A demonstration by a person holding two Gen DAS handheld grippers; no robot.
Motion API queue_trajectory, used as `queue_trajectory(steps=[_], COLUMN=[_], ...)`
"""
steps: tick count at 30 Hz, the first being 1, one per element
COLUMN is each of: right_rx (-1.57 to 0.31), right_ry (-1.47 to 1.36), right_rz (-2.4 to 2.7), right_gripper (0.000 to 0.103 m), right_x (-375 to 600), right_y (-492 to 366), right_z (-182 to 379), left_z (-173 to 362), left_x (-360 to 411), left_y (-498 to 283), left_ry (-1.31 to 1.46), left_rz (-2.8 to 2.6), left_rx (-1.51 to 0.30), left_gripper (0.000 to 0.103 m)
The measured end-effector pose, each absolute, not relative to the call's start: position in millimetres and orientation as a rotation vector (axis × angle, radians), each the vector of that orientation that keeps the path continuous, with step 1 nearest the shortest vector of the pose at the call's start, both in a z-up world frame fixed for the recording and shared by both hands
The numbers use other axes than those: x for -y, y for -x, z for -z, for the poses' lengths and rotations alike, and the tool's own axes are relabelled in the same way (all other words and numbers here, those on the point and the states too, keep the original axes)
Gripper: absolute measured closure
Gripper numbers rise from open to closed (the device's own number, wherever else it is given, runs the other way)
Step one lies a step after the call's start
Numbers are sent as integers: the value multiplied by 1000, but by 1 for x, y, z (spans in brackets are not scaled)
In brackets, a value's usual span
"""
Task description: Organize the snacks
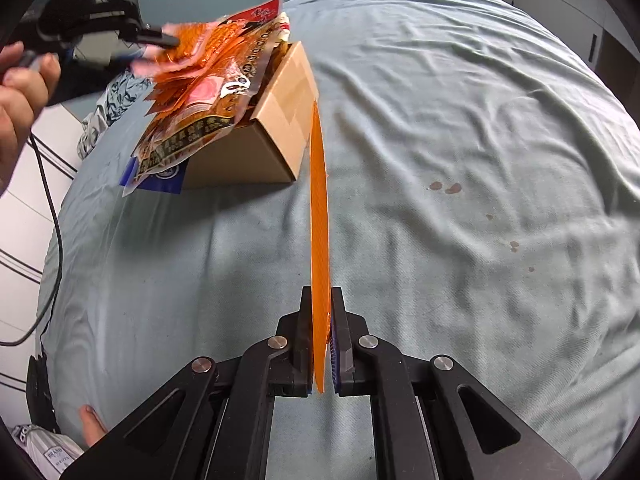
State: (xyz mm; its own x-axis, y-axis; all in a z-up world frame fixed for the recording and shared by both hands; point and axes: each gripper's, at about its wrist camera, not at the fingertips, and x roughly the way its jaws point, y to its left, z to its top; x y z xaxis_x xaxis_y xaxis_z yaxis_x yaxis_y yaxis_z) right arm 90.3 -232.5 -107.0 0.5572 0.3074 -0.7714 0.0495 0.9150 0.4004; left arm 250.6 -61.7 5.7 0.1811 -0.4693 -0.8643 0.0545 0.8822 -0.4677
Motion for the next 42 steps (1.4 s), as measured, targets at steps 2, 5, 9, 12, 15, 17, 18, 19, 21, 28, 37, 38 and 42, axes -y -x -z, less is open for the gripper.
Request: queue_trajectory(steps=[2, 5, 9, 12, 15, 17, 18, 19, 21, 28, 37, 38, 42], right_rx=[-961, -945, -932, -897, -864, -851, -847, -840, -830, -864, -844, -851, -888], right_ry=[-415, -416, -416, -410, -386, -380, -378, -377, -376, -381, -471, -495, -524], right_rz=[-158, -158, -151, -144, -141, -162, -172, -176, -175, -157, -307, -326, -335], right_gripper=[98, 98, 98, 98, 98, 98, 98, 98, 98, 98, 98, 98, 98], right_x=[234, 235, 235, 236, 234, 231, 230, 231, 232, 232, 201, 196, 177], right_y=[-90, -88, -83, -77, -68, -63, -61, -59, -55, -48, -129, -147, -216], right_z=[106, 103, 100, 91, 84, 78, 75, 72, 63, 56, -14, -19, -31], left_z=[-13, -32, -43, -46, -44, -43, -43, -41, -35, -5, -2, -2, 1], left_x=[58, 49, 35, 23, 13, 2, -4, -13, -24, -16, -19, -21, -29], left_y=[-241, -221, -187, -153, -115, -90, -80, -65, -49, -11, -21, -21, -25], left_ry=[343, 204, 19, -68, -129, -160, -156, -131, -73, -123, -116, -108, -72], left_rz=[400, 356, 294, 249, 244, 222, 205, 184, 182, 237, 274, 276, 284], left_rx=[-1321, -1238, -1190, -1173, -1148, -1110, -1093, -1083, -1093, -1110, -1086, -1089, -1108], left_gripper=[47, 27, 27, 27, 26, 26, 26, 26, 26, 26, 26, 26, 26])
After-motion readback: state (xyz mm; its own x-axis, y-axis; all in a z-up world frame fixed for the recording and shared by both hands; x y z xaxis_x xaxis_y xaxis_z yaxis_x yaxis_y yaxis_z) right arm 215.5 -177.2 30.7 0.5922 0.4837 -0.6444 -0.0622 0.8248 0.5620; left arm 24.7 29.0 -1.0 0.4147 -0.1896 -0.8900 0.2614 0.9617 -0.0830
